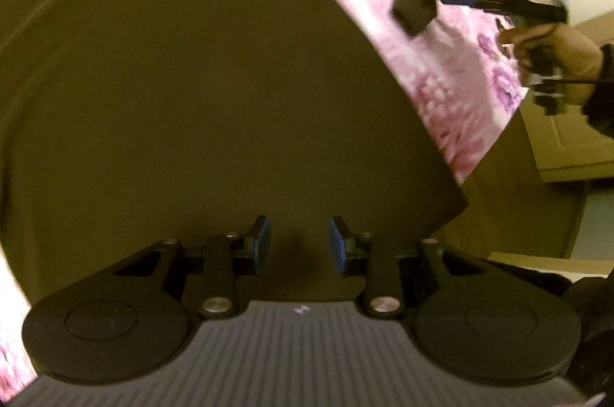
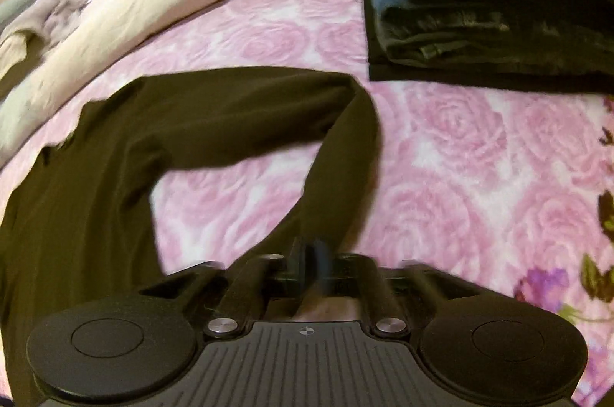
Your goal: Fold clothes
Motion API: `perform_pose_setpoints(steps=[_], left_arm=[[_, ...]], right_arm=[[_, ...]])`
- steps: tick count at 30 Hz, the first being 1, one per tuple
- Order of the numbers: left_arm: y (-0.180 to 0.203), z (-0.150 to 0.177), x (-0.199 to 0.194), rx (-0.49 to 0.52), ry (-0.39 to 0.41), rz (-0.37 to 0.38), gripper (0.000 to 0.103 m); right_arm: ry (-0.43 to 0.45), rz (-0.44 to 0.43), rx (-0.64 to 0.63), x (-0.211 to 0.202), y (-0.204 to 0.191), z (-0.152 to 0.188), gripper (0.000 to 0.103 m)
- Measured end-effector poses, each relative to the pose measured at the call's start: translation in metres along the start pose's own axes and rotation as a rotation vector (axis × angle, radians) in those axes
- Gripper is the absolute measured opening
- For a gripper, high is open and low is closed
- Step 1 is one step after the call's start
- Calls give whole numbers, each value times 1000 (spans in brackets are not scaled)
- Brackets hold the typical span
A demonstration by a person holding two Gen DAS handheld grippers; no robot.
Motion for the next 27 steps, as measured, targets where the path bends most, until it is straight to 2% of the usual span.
perform_pose_setpoints(steps=[1, 2, 6, 7, 8, 9, 10, 12, 13, 16, 18, 19, 20, 21, 22, 27], left_arm=[[5, -7, 1, 11, -7, -5, 29], [10, -14, 2, 22, -14, -10, 29], [18, -32, 8, 36, -41, -29, 29], [18, -36, 9, 41, -48, -37, 29], [19, -39, 11, 45, -55, -44, 30], [21, -44, 13, 47, -58, -47, 30], [22, -48, 15, 49, -62, -50, 31], [27, -57, 19, 55, -62, -54, 35], [30, -61, 21, 60, -60, -54, 35], [35, -69, 21, 74, -49, -39, 35], [38, -71, 23, 86, -48, -32, 35], [40, -72, 25, 93, -49, -30, 35], [41, -72, 27, 100, -50, -28, 35], [43, -72, 29, 105, -53, -28, 35], [45, -72, 30, 112, -56, -29, 35], [48, -69, 32, 117, -68, -31, 37]], right_arm=[[10, 10, 15, 5, 3, -1, 103], [20, 19, 30, 9, 6, -2, 103], [-34, -3, 61, 27, 8, -1, 102], [-38, -3, 59, 29, 8, -1, 99], [-53, -15, 67, 30, 10, -1, 90], [-68, -28, 75, 32, 12, -1, 52], [-98, -48, 83, 34, 16, 0, 29], [-128, -40, 23, 32, 22, -3, 16], [-117, 8, -56, 25, 23, -8, 15], [21, 269, -368, -13, 27, -25, 15], [67, 383, -431, -28, 41, -31, 15], [90, 439, -461, -36, 48, -33, 21], [112, 496, -492, -44, 54, -36, 34], [100, 547, -516, -43, 60, -34, 82], [101, 566, -522, -42, 65, -31, 100], [36, 455, -404, -37, 74, -12, 99]])
Point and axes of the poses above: each gripper's, at about its wrist camera, not at the fingertips, and x roughly the way its jaws point, y to its right, z to its underside, the point moved 4 cm from there along x, roughly the way its jaws point, and after that the axes turned 3 degrees about -x, right-handed, at the moved point
